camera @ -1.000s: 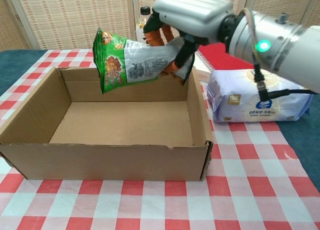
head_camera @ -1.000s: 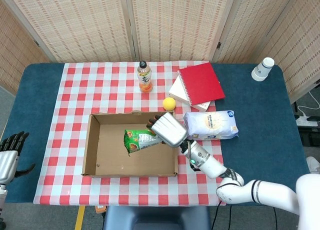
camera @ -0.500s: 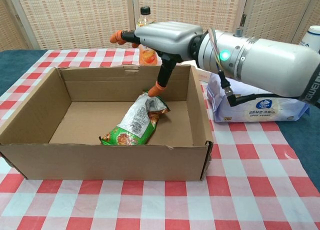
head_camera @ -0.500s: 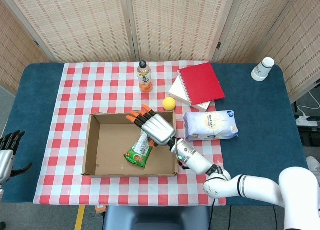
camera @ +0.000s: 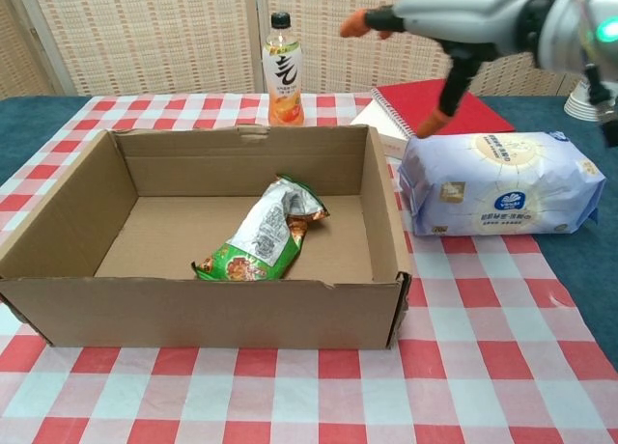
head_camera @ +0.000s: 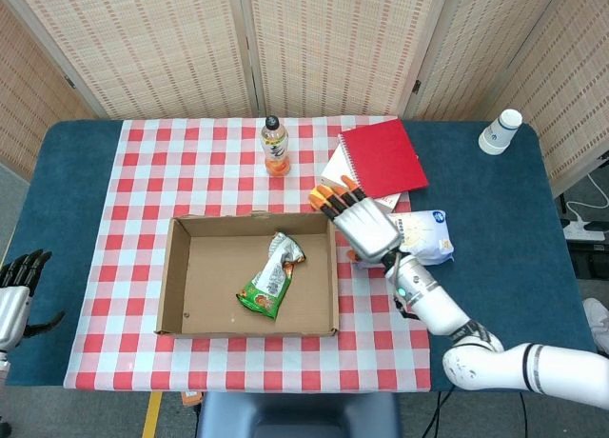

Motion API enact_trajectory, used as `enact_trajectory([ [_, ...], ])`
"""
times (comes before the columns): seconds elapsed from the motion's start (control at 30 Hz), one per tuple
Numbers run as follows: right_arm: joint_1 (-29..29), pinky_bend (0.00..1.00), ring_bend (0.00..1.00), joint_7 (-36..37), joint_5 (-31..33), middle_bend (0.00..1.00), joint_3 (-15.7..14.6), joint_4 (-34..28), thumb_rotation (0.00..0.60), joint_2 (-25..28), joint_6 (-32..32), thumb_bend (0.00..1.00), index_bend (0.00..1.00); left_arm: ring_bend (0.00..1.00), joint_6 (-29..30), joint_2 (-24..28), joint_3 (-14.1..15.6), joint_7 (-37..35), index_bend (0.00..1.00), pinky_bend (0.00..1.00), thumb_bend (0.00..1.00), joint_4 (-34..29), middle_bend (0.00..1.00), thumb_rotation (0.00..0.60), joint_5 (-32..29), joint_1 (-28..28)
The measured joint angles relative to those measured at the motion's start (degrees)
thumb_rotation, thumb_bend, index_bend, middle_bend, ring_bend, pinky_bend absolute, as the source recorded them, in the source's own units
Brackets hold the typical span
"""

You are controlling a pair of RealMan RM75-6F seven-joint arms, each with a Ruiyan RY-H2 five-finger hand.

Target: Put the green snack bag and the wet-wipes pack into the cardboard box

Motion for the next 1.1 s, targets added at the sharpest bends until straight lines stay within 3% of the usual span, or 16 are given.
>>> enact_trajectory([
  [0.17, -4.28, 0.0, 0.0, -2.55, 5.56, 0.0, -3.9, -2.95, 0.6, 6.46, 3.57, 0.0, 0.0, 0.0, 0.22, 0.14, 0.25, -0.13, 0.0, 0.09, 0.2, -0.48, 0.0, 0.6, 0.37, 0.12],
  [0.43, -6.76, 0.0, 0.0, 6.85, 8.48, 0.0, -5.5, 2.84, 0.6, 7.74, 0.59, 0.0, 0.0, 0.0, -0.23, -0.17, 0.38, 0.37, 0.0, 0.09, 0.2, -0.29, 0.0, 0.6, 0.36, -0.11],
  [0.7, -7.5, 0.0, 0.0, 13.07, 4.0, 0.0, -6.19, 8.9, 0.6, 6.04, -2.2, 0.0, 0.0, 0.0, -0.08, -0.21, 0.2, 0.29, 0.0, 0.09, 0.2, -0.14, 0.0, 0.6, 0.08, -0.09],
  [1.1, -4.62, 0.0, 0.0, 18.55, 1.61, 0.0, -6.93, 19.62, 0.6, -2.91, -9.21, 0.0, 0.0, 0.0, 0.07, 0.03, 0.1, -0.69, 0.0, 0.09, 0.2, 0.12, 0.0, 0.6, 0.08, 0.02],
])
